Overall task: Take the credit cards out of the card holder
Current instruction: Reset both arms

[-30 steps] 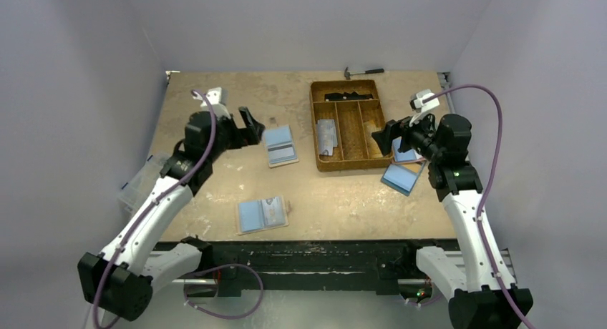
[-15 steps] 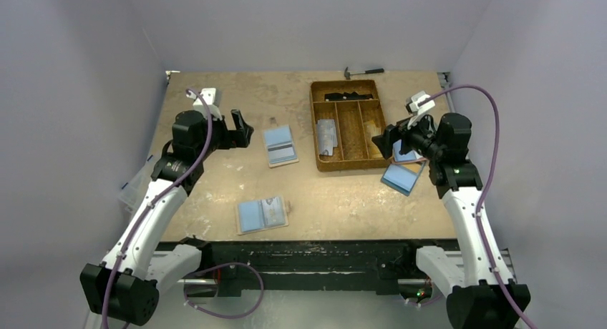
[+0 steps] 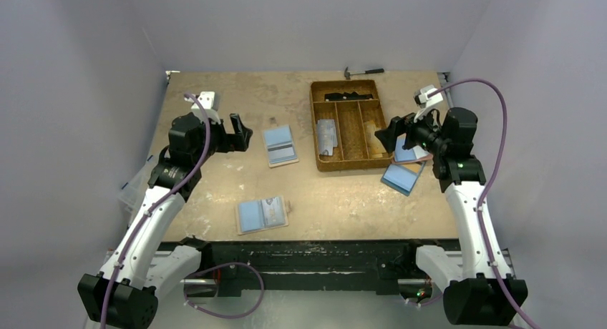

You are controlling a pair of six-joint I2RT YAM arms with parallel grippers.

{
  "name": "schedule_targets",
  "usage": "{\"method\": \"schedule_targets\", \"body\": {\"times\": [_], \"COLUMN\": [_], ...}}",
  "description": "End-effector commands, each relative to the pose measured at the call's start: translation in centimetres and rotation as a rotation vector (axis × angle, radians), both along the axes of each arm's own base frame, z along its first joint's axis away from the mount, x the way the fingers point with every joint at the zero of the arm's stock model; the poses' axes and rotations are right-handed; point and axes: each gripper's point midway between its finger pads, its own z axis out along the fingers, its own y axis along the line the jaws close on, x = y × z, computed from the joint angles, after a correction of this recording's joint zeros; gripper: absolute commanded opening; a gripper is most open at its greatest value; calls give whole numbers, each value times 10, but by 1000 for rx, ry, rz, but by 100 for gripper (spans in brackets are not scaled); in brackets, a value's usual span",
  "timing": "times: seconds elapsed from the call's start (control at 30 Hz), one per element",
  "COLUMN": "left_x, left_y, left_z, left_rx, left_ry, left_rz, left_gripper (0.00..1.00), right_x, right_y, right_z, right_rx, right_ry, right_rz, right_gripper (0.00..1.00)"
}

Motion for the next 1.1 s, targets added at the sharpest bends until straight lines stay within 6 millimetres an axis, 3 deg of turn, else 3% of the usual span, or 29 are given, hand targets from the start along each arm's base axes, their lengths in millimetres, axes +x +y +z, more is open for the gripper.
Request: {"method": "schedule_targets", "body": {"times": [0.0,1.07], "left_x": [1,1], "left_y": [-3,0], "left_z": [9,7], "left_rx": [0,9], "left_ry": [-47,-46], "left_rz": [-24,-12], "left_gripper": [99,99], "right_x": [0,0], "right_y": [1,-1], "right_z": [22,19], "right_rx": [11,-8], "right_ry": [-44,-52], "right_rz": [11,13], "right_gripper": [99,99]}}
